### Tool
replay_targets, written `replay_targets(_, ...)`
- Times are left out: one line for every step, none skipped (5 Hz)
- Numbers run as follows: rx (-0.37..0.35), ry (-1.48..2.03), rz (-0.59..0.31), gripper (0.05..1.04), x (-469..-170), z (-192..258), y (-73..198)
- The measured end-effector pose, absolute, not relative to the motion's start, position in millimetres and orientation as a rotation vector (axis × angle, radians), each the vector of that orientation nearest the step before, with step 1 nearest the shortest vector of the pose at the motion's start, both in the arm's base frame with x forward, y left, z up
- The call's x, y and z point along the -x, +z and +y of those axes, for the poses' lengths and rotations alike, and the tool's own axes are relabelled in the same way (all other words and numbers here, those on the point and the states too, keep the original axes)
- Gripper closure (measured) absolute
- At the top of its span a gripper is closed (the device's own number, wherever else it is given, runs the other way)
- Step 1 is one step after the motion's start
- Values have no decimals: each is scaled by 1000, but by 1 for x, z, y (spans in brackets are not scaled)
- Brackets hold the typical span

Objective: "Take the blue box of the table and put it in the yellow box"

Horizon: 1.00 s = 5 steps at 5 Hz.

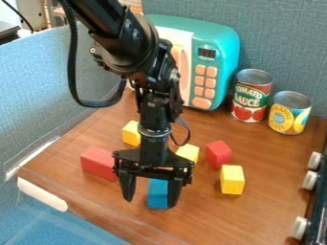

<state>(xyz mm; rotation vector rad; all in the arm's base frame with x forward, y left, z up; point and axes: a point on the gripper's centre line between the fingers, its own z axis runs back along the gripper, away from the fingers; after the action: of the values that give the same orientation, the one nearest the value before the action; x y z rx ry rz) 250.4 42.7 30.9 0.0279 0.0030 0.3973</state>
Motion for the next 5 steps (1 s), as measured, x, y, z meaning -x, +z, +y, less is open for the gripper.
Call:
replay_targets(-22, 410, -9, 83, -259, 46, 16)
replay_targets(19, 454, -66, 84, -271, 47, 7)
replay_targets(33, 475, -93, 133, -285, 48, 6)
replay_targets(56, 475, -89, 404, -284, 49, 6)
replay_targets(68, 447, -63, 495, -282, 46, 7)
